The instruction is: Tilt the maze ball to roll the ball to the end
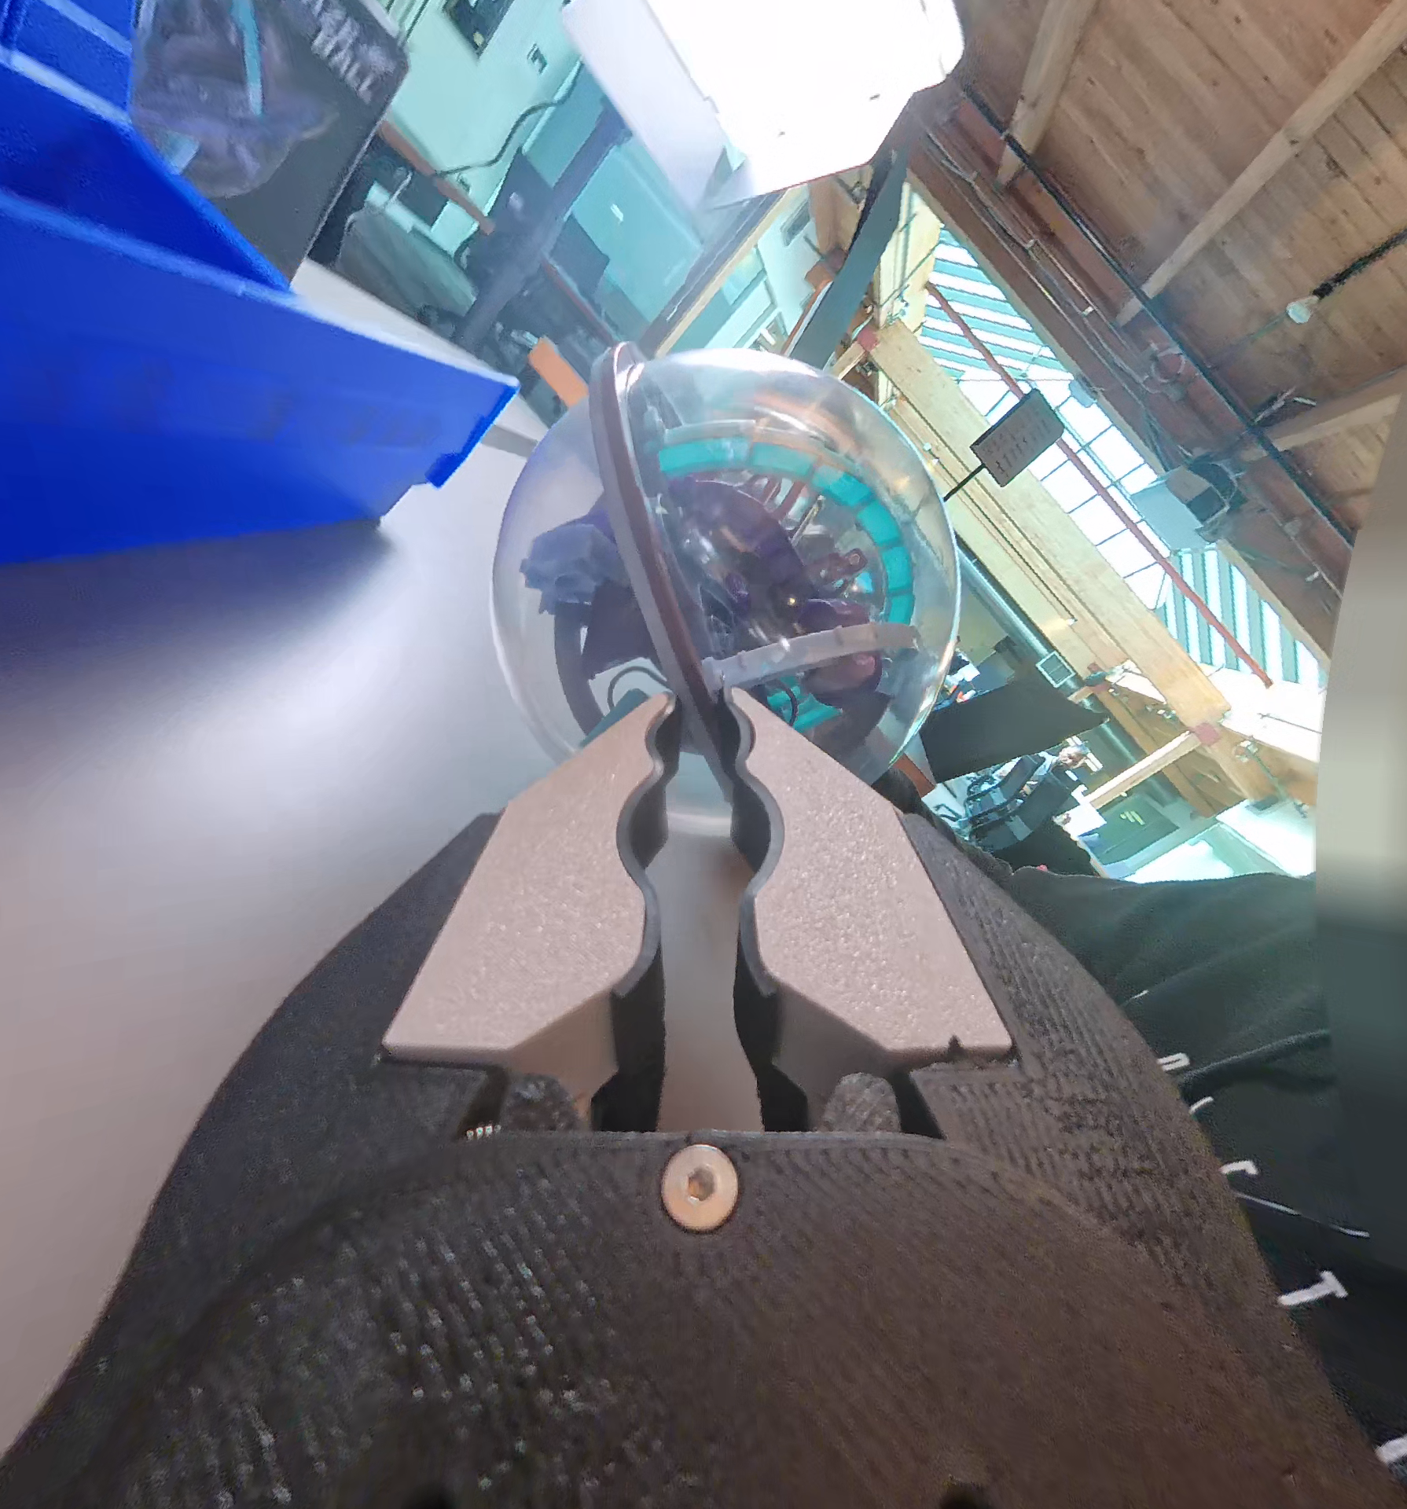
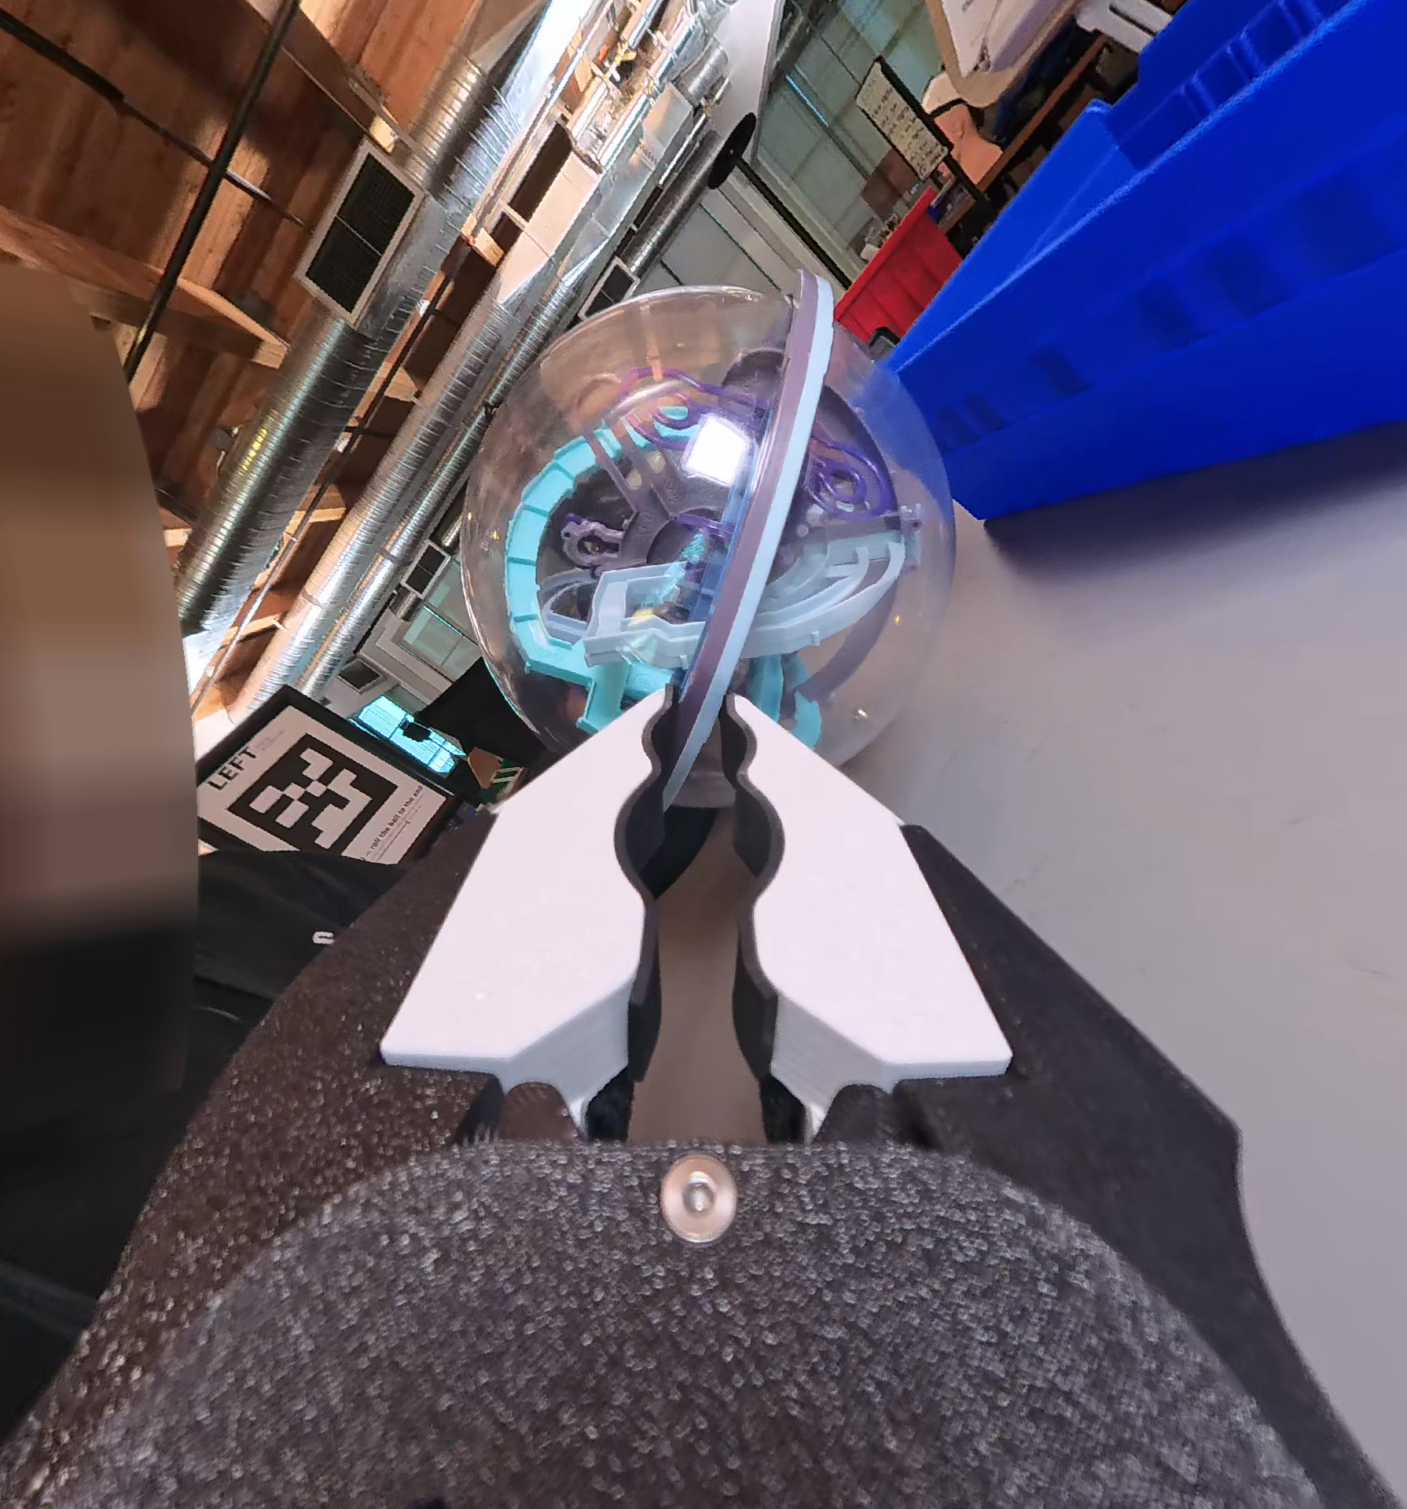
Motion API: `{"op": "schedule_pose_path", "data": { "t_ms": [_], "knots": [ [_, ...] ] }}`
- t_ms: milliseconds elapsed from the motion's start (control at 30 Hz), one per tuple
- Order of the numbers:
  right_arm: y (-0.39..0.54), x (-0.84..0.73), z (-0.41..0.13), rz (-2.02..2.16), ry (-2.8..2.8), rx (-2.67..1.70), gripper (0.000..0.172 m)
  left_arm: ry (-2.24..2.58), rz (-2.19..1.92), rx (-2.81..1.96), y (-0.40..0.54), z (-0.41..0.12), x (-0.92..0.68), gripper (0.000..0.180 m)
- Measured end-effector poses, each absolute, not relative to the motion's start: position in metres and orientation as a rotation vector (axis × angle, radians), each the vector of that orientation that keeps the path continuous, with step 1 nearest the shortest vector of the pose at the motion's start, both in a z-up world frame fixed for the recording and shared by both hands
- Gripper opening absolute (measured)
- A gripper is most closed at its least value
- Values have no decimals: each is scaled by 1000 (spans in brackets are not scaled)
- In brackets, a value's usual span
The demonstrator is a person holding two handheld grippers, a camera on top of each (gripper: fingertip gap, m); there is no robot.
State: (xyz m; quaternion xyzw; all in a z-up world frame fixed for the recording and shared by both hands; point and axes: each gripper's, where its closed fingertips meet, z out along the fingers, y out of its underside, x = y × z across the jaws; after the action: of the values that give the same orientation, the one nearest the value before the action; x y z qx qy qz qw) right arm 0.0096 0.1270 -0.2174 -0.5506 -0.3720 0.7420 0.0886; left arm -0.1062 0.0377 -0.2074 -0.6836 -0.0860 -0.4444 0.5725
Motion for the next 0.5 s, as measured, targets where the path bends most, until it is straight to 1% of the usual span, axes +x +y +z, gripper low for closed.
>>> {"op": "schedule_pose_path", "data": {
  "t_ms": [133, 300, 400, 500],
  "knots": [
    [126, 11, -204, 2151, -1165, -1482, 7, -95, -936, -1547, 36, -188, -103, 6],
    [137, 11, -168, 2078, -1173, -1325, 7, -26, -884, -1506, 40, -160, -100, 6],
    [141, 10, -133, 2025, -1193, -1231, 7, 37, -828, -1465, 44, -129, -100, 6],
    [140, 12, -87, 1983, -1202, -1104, 7, 105, -782, -1391, 44, -85, -100, 6]
  ]
}}
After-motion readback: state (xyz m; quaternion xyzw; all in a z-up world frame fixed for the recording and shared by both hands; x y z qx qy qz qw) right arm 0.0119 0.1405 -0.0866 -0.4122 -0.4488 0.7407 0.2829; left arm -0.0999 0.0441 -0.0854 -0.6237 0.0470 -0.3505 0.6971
